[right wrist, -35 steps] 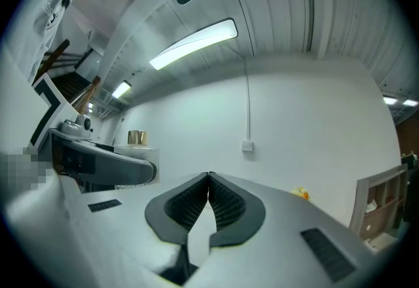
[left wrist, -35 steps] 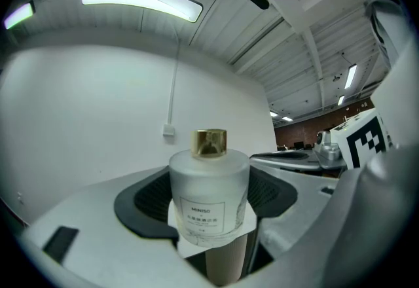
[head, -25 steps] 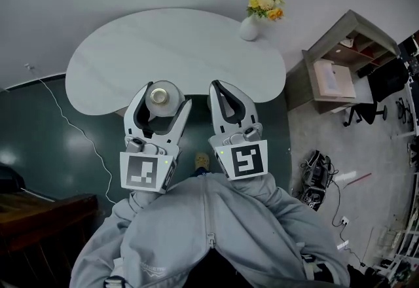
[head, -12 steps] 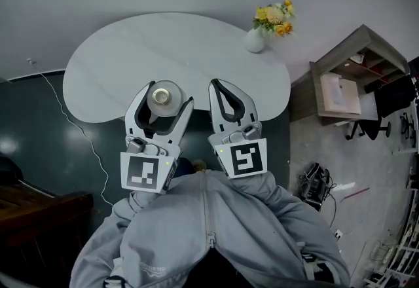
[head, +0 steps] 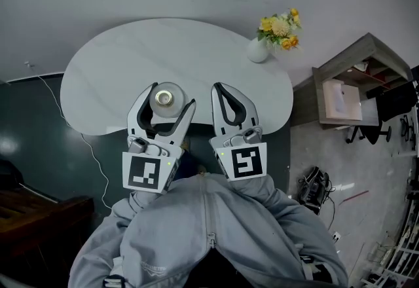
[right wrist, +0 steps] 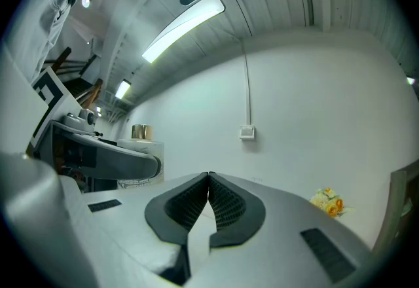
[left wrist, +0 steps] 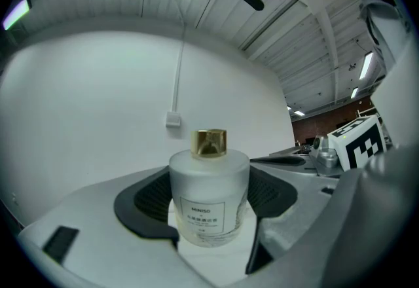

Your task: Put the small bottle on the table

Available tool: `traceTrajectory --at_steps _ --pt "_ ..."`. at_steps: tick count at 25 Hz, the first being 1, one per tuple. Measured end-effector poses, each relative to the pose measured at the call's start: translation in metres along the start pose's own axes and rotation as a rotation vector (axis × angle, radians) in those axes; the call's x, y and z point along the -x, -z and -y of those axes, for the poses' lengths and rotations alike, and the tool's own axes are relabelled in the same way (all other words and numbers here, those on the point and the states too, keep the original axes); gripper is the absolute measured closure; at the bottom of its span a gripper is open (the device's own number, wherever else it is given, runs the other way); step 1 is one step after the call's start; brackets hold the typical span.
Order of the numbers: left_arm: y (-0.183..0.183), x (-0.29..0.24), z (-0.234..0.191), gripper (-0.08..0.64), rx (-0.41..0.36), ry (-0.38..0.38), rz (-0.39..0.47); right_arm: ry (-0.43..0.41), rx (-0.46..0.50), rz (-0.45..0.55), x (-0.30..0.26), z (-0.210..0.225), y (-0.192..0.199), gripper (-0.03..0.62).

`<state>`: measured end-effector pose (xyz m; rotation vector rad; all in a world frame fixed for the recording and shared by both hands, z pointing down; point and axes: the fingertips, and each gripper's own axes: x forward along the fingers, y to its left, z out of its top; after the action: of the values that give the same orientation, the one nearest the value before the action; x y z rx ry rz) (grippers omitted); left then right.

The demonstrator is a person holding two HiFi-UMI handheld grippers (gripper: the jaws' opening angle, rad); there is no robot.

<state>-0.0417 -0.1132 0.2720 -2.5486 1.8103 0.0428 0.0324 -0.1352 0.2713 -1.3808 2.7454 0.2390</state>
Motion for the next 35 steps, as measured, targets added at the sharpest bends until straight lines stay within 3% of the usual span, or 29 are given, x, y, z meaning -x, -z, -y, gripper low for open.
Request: traceTrajectory --at_steps 18,26,35 --pt "0.006 -0.11 -0.082 0.227 0.004 0.104 0.01 0.083 0.012 -0.005 -0.123 0.032 0.023 0.566" --pt "0.017 -0.138 -0.099 0.227 0.008 0.154 0.0 0.118 0.002 -0.024 -0.149 0.041 0.041 0.566" --pt "0.025 -0.162 -0.106 0.227 0.011 0.155 0.004 0.087 0.023 -0.022 -0.166 0.053 0.054 0.566"
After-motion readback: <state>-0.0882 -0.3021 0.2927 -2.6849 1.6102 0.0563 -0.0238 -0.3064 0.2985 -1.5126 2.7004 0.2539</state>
